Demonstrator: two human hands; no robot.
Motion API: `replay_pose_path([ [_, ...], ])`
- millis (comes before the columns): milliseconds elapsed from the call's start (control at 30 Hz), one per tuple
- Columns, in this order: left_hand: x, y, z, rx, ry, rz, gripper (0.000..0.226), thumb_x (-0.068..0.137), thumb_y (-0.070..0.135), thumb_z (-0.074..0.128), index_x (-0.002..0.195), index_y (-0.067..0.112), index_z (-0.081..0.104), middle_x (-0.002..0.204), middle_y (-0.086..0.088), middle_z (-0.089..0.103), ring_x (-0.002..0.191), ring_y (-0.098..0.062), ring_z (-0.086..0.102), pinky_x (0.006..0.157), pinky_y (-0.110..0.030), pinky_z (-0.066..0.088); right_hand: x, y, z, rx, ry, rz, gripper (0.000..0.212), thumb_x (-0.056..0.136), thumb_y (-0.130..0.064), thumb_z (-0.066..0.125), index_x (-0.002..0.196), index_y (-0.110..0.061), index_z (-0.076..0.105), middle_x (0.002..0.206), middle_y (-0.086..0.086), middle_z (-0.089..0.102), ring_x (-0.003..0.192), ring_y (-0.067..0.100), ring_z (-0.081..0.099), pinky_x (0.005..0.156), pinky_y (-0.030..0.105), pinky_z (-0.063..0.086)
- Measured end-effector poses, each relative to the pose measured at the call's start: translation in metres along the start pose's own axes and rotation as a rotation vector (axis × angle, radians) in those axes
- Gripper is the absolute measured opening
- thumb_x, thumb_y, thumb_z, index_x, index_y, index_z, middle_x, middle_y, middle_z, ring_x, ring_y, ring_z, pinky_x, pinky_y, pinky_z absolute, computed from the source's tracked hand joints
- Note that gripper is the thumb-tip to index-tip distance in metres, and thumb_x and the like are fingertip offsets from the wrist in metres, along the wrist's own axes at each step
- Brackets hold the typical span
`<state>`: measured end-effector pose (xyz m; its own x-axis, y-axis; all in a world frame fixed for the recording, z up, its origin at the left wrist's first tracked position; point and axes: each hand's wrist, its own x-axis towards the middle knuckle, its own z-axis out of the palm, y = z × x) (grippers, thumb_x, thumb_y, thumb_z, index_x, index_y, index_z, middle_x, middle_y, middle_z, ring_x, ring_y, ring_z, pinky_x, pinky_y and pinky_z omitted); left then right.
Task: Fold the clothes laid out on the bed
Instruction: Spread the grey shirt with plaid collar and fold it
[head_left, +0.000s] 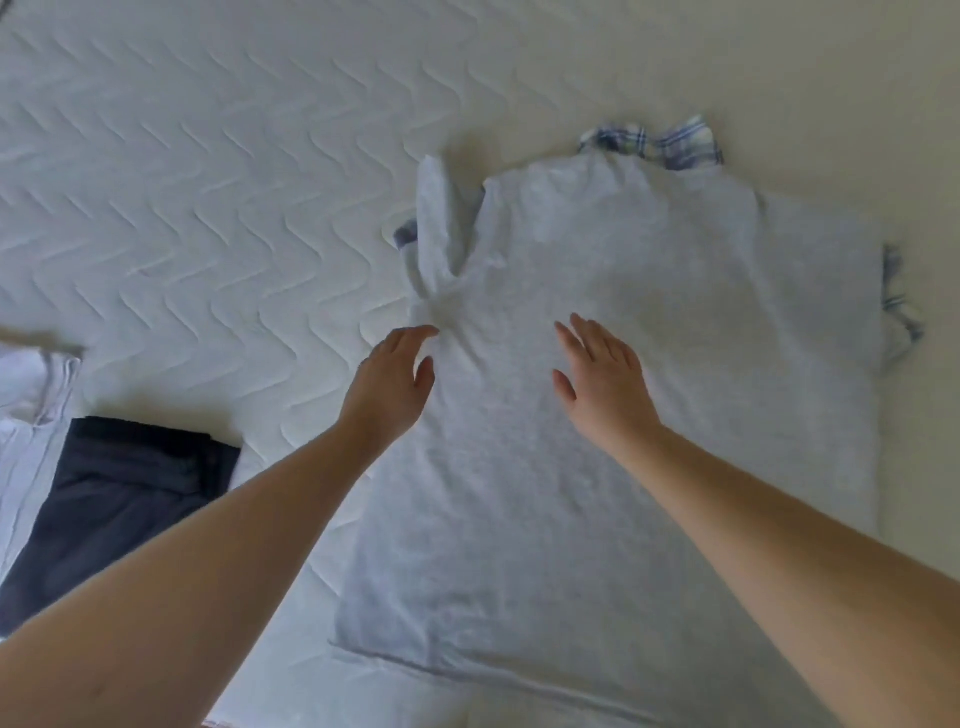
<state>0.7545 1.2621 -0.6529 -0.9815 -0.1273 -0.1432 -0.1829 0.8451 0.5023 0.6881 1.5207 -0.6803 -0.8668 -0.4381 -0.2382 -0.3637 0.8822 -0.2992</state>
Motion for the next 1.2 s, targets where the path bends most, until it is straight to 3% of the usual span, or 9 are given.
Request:
replay_pose_path([
  [300,0.162,-0.038,-0.027,-0.029,0.038,-0.135,0.059,0.099,0.007,0.045,0.152,0.024,0.028,0.154,-0.004,0.035,0.139,-0.025,0.037,0.113,-0.039,0.032,0.137,-0.017,-0.011,0.052,0.044,0.053,0.063,0.103,-0.043,0.032,0.157,-0.02,0.006,0.165,0.001,-0.001,0.151,0.021,0.001,0.12,0.041,0.008],
  [533,0.251,-0.039,-0.021,0.125,-0.216,-0.182,0.084,0.082,0.035,0.071,0.152,0.031,0.024,0.145,-0.012,0.038,0.13,-0.037,0.04,0.107,-0.051,0.036,0.206,-0.01,0.006,0.014,0.085,0.014,0.066,0.102,-0.047,0.028,0.157,-0.02,0.002,0.165,0.001,-0.004,0.151,0.018,-0.002,0.12,0.037,0.002],
  [700,0.267,-0.027,-0.008,0.124,-0.335,-0.145,0.055,0.077,0.048,0.071,0.125,0.027,0.055,0.122,-0.012,0.048,0.113,-0.034,0.05,0.097,-0.048,0.044,0.205,0.0,0.033,-0.107,0.206,0.033,0.065,0.102,-0.049,0.024,0.157,-0.016,0.013,0.164,0.002,0.011,0.151,0.015,0.008,0.121,0.037,0.005],
  [833,0.265,-0.024,-0.002,-0.213,-0.169,-0.22,0.012,0.088,0.028,0.062,0.086,0.023,0.051,0.085,0.004,0.058,0.086,-0.023,0.058,0.063,-0.024,0.042,0.205,-0.001,0.039,-0.099,0.259,0.034,0.065,0.1,-0.045,0.026,0.155,-0.013,0.019,0.163,0.005,0.018,0.15,0.016,0.015,0.121,0.041,0.013],
  [900,0.261,-0.028,0.0,-0.359,-0.168,-0.272,0.013,0.089,0.022,0.058,0.1,0.025,0.05,0.088,0.004,0.061,0.087,-0.021,0.061,0.063,-0.023,0.044,0.205,0.0,0.039,-0.108,0.24,0.035,0.065,0.099,-0.045,0.025,0.155,-0.013,0.018,0.163,0.005,0.016,0.15,0.016,0.014,0.121,0.042,0.012],
  [967,0.255,-0.031,-0.002,-0.43,-0.286,-0.259,0.045,0.088,0.028,0.065,0.128,0.027,0.044,0.098,0.006,0.061,0.091,-0.016,0.061,0.069,-0.023,0.047,0.206,-0.002,0.038,-0.112,0.224,0.04,0.065,0.099,-0.046,0.022,0.156,-0.014,0.016,0.164,0.004,0.014,0.15,0.015,0.012,0.121,0.042,0.011],
  [1033,0.253,-0.032,-0.004,-0.34,-0.357,-0.249,0.061,0.085,0.043,0.07,0.138,0.027,0.043,0.108,0.008,0.058,0.096,-0.015,0.057,0.079,-0.026,0.045,0.206,-0.003,0.037,-0.116,0.23,0.046,0.065,0.098,-0.045,0.023,0.156,-0.014,0.017,0.163,0.004,0.015,0.15,0.015,0.013,0.121,0.042,0.011],
  [1133,0.254,-0.031,-0.007,-0.288,-0.355,-0.256,0.023,0.087,0.046,0.068,0.1,0.027,0.064,0.095,0.006,0.067,0.09,-0.017,0.063,0.071,-0.028,0.048,0.207,-0.002,0.038,-0.121,0.23,0.051,0.065,0.099,-0.045,0.024,0.155,-0.014,0.018,0.163,0.004,0.016,0.15,0.015,0.014,0.121,0.042,0.012],
  [1200,0.252,-0.034,-0.009,-0.349,-0.318,-0.255,0.015,0.09,0.042,0.065,0.088,0.027,0.065,0.089,0.004,0.069,0.087,-0.016,0.064,0.071,-0.028,0.05,0.207,-0.001,0.039,-0.126,0.225,0.051,0.064,0.099,-0.045,0.022,0.156,-0.015,0.016,0.163,0.004,0.015,0.15,0.015,0.012,0.121,0.042,0.01],
])
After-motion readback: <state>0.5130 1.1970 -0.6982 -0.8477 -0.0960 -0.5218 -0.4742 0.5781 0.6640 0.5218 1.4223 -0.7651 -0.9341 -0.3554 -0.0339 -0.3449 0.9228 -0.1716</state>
